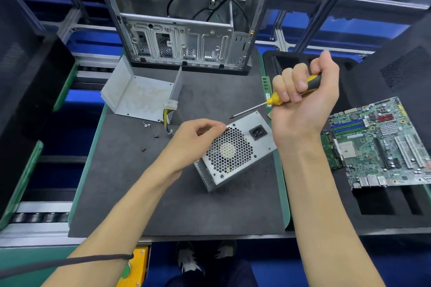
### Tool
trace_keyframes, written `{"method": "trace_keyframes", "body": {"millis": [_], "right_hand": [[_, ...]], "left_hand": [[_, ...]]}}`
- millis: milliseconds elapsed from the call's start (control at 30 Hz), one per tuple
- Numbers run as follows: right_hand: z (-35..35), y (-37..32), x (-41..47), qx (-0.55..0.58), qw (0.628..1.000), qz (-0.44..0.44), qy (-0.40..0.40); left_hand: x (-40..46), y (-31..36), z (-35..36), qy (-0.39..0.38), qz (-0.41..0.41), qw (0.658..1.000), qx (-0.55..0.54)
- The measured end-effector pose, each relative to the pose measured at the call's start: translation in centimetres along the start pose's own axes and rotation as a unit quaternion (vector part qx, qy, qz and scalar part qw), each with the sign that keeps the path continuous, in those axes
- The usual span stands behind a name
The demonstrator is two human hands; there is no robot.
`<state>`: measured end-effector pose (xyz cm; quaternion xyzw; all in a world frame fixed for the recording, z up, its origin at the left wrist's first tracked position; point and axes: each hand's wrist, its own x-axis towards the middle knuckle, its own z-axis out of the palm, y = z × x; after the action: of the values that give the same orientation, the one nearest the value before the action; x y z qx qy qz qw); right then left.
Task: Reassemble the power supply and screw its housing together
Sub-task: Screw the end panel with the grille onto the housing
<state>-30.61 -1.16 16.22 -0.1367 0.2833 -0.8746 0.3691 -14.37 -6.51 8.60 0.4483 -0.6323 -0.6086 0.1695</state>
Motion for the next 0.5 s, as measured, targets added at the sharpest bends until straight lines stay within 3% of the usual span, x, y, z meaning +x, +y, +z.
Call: {"method": "trace_keyframes", "body": {"millis": [200,367,500], "right_hand": [[-0.8,0.1,0.3,-0.003,1.0,0.003,0.029],[-1.4,0.3,0.5,0.004,0.999,0.001,0.049],[-1.6,0.4,0.4,0.01,0.998,0.005,0.06]], "left_hand": [[-0.2,0.1,0.2,0.048,0.062,0.997,-0.003],[-0.8,0.2,0.5,0.082,0.209,0.968,0.114],[-0.9,0.5,0.6,0.083,0.237,0.952,0.173]]}}
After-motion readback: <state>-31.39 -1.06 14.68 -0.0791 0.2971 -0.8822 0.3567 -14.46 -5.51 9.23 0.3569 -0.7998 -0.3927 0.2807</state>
